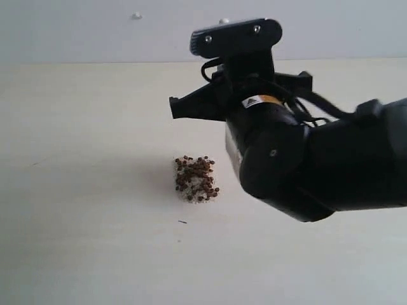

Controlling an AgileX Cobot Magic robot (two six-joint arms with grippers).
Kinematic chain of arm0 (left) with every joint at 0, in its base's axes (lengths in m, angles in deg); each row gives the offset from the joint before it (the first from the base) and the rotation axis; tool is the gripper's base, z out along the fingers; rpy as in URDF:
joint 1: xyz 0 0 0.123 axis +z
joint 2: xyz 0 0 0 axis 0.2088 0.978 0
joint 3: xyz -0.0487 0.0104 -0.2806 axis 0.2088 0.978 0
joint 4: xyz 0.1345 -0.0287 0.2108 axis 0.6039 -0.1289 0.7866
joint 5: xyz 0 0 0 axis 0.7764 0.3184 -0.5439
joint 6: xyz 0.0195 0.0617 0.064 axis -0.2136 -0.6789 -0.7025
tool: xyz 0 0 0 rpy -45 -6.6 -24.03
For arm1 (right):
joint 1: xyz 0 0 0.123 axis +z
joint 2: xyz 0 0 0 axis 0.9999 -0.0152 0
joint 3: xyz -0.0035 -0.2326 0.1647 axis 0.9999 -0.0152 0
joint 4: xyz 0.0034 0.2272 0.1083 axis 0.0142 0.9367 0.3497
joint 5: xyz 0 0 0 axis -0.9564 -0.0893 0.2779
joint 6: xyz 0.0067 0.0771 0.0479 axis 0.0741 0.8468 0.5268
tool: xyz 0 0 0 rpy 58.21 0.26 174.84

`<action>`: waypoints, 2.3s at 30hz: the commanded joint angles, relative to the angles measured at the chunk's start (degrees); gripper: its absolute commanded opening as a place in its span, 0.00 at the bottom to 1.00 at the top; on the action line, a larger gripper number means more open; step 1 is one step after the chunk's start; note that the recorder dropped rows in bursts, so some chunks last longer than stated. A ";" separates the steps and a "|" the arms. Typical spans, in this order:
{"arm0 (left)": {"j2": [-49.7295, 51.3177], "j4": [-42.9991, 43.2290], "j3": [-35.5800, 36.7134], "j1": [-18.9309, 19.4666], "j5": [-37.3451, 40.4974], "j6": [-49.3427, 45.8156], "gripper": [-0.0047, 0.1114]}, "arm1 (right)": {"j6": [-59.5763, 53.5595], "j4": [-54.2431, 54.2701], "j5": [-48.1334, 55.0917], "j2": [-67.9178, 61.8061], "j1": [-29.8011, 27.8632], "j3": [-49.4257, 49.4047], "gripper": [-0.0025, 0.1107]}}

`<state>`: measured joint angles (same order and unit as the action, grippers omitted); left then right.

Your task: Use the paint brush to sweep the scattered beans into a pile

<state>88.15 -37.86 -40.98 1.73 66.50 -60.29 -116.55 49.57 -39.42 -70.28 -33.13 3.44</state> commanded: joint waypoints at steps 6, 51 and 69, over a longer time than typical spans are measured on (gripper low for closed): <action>0.30 -0.35 0.14 -0.44 0.39 -0.11 0.04 | -26.25 3.77 9.85 16.75 -5.23 -5.29 0.02; 0.30 -0.35 0.14 -0.44 0.39 -0.11 0.04 | -19.21 8.69 109.78 -17.57 -52.19 15.96 0.02; 0.30 -0.35 0.14 -0.44 0.39 -0.11 0.04 | -20.84 13.00 110.93 -24.19 -52.19 15.96 0.02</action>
<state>88.15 -37.86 -40.98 1.73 66.50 -60.38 -136.24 61.09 70.65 -94.50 -84.96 19.02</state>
